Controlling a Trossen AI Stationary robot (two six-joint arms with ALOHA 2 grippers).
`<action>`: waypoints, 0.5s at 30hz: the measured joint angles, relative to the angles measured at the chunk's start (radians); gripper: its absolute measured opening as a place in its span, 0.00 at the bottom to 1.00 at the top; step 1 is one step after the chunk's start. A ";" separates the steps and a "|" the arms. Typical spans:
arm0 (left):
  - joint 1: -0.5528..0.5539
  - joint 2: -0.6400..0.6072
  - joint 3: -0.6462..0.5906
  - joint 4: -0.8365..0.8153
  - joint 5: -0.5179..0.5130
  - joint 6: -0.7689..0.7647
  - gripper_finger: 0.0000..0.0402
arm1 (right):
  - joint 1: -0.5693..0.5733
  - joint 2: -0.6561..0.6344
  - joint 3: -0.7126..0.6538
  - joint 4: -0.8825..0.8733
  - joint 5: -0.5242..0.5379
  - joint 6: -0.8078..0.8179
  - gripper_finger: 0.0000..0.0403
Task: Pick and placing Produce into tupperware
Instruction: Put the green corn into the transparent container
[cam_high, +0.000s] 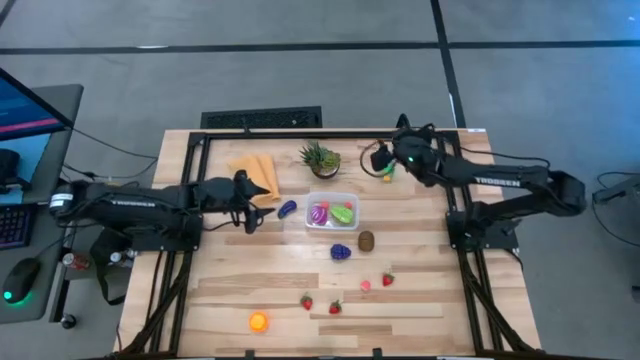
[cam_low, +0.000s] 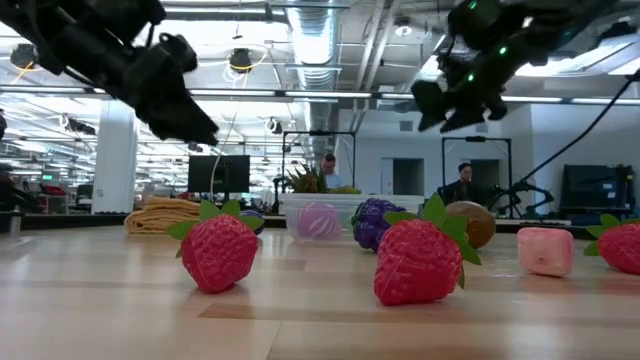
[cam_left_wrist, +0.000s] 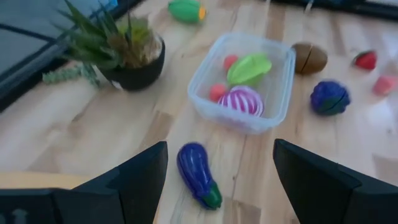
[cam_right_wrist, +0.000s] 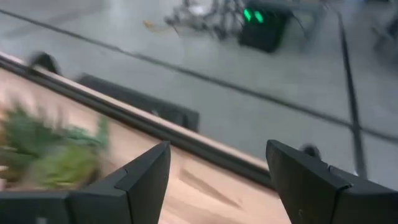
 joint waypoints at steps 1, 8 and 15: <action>0.000 0.025 0.000 0.008 -0.003 0.000 0.71 | -0.020 0.016 0.012 -0.032 -0.007 0.023 0.65; 0.000 0.177 0.000 0.119 -0.006 0.036 0.71 | -0.161 0.108 0.053 -0.126 -0.160 0.108 0.65; 0.000 0.199 0.000 0.214 -0.002 0.113 0.71 | -0.223 0.180 0.071 -0.138 -0.258 0.108 0.65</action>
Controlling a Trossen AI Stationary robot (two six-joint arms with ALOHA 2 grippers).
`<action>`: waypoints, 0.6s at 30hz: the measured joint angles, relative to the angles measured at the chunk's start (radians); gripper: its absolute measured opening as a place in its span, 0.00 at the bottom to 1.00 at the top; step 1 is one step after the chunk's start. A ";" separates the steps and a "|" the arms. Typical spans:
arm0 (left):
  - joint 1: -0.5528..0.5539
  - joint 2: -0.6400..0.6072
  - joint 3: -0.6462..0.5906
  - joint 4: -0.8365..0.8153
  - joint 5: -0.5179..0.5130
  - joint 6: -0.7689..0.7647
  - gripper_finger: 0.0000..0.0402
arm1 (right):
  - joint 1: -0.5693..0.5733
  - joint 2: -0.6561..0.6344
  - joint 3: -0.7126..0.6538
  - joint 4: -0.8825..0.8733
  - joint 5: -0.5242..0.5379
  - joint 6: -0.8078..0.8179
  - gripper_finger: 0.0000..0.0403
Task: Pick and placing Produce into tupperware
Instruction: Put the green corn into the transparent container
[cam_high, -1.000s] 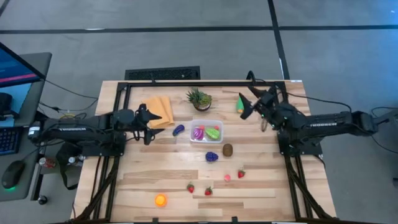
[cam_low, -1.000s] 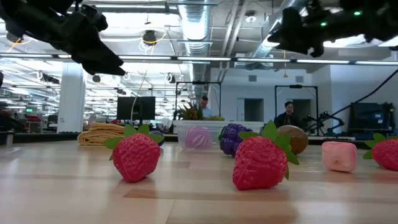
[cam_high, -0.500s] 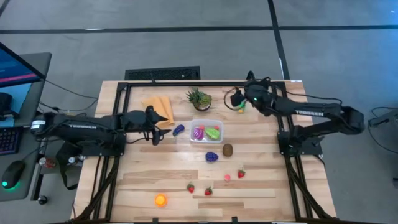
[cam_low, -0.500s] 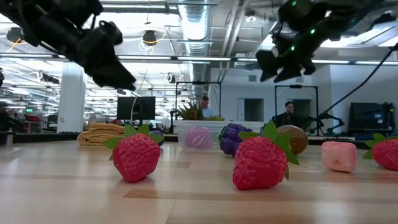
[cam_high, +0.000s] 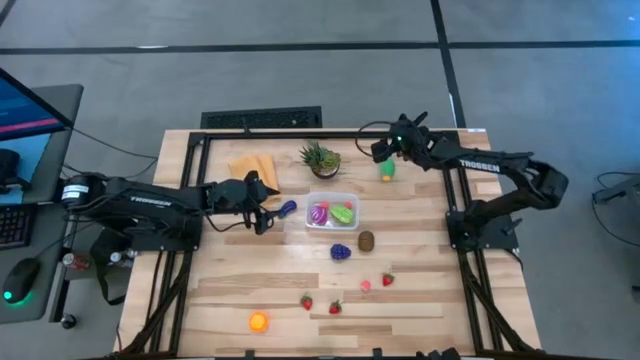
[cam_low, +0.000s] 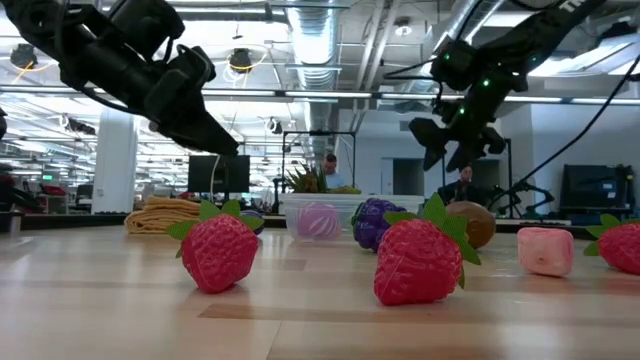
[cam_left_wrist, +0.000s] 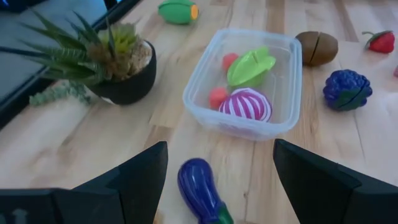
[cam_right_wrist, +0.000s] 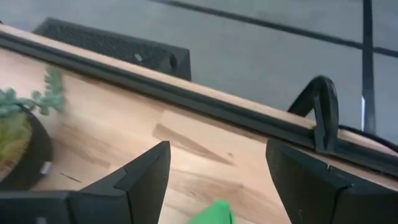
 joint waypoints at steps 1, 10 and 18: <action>0.000 -0.001 0.000 0.003 -0.001 0.006 0.71 | -0.004 0.008 0.002 -0.009 -0.001 0.000 0.65; 0.000 -0.002 0.000 0.007 -0.050 0.018 0.71 | -0.019 0.115 0.003 -0.005 -0.051 0.017 0.65; 0.000 -0.002 0.000 0.007 -0.053 0.018 0.71 | -0.008 0.161 0.003 -0.008 -0.046 -0.010 0.65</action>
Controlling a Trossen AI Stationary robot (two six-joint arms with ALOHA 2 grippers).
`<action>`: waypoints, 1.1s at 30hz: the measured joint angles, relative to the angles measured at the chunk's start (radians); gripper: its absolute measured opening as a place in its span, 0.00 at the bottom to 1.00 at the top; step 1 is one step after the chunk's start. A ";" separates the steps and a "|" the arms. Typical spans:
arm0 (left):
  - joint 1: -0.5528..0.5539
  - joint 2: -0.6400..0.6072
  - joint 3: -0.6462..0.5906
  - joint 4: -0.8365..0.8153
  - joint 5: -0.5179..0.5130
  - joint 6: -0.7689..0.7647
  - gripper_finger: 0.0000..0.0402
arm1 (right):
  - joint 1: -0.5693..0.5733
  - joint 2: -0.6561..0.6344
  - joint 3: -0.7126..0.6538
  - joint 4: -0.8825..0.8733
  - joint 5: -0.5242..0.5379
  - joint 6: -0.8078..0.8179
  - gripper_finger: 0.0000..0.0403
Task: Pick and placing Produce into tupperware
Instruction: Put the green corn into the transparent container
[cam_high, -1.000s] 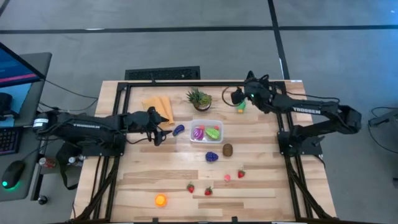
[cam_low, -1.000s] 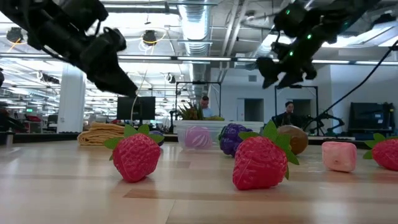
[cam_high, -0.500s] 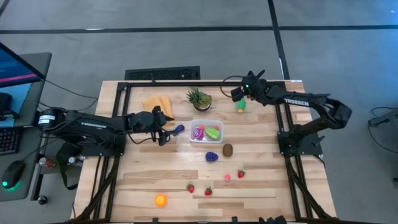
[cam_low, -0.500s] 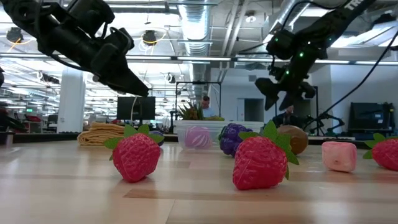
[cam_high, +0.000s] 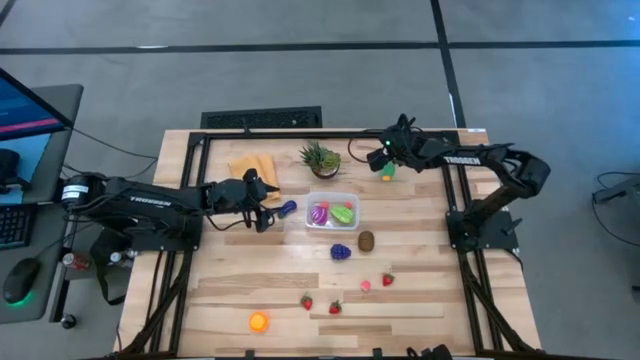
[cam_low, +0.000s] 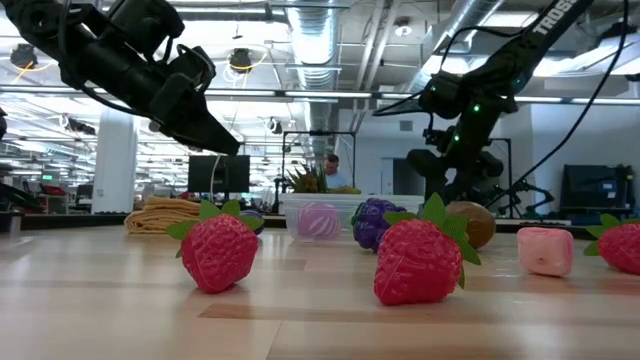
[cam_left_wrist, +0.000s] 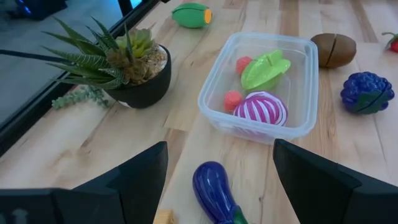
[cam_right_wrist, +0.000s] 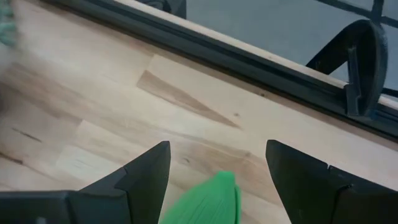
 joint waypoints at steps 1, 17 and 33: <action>0.000 0.000 0.000 0.000 0.000 0.000 0.71 | 0.000 0.000 0.000 0.001 0.002 0.000 0.65; 0.000 0.000 0.000 0.002 0.000 0.000 0.71 | -0.001 -0.001 0.000 -0.007 0.004 -0.028 0.65; 0.000 0.000 0.000 0.094 0.000 -0.002 0.71 | -0.002 -0.001 0.036 -0.074 -0.054 -0.049 0.65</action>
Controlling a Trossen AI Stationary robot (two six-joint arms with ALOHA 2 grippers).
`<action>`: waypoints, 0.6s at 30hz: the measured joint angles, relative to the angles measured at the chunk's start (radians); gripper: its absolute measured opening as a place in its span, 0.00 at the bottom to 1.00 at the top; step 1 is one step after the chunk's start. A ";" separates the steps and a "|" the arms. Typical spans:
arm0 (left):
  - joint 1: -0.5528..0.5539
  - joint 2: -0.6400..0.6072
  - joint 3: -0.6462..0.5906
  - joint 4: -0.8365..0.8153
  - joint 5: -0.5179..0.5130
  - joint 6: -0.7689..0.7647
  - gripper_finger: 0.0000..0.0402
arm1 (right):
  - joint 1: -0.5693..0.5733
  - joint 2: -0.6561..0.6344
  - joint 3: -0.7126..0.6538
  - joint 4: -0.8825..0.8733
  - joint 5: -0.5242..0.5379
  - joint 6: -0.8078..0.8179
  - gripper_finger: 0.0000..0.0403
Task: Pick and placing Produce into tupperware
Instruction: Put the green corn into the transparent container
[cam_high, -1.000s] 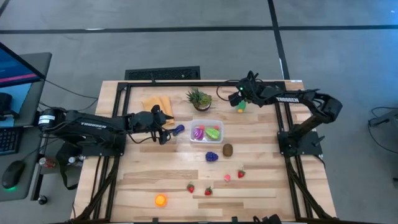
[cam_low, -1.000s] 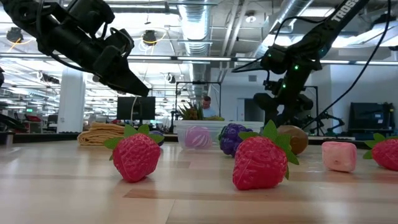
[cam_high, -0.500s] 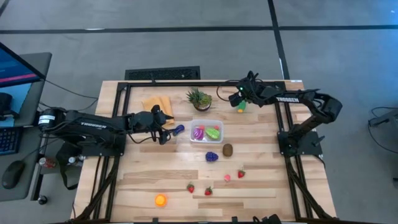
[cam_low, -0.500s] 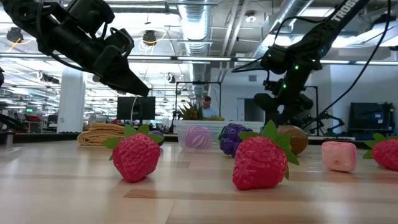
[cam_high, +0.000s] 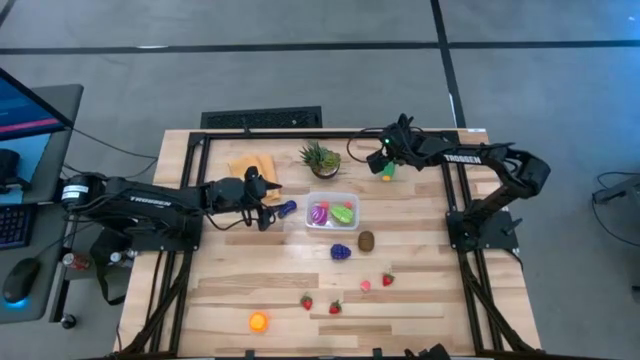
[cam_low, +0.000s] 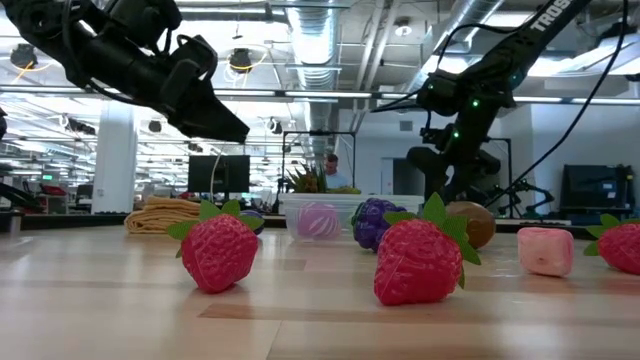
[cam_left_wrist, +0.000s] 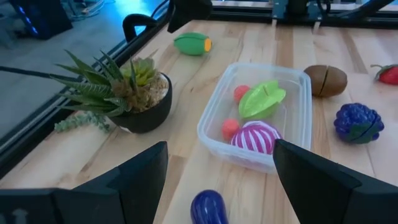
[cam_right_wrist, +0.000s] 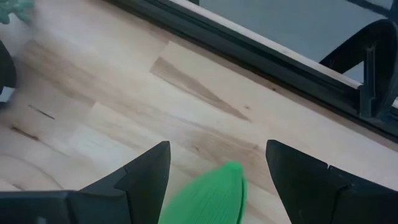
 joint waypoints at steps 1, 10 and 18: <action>0.000 0.000 0.000 0.003 0.000 0.000 0.71 | 0.000 0.000 0.000 0.004 0.000 0.010 0.65; 0.000 0.000 0.000 0.030 0.000 -0.024 0.71 | 0.000 0.000 0.000 0.012 -0.046 -0.001 0.65; 0.000 0.000 0.000 0.030 0.000 -0.028 0.71 | 0.032 0.000 0.000 0.008 -0.092 -0.126 0.65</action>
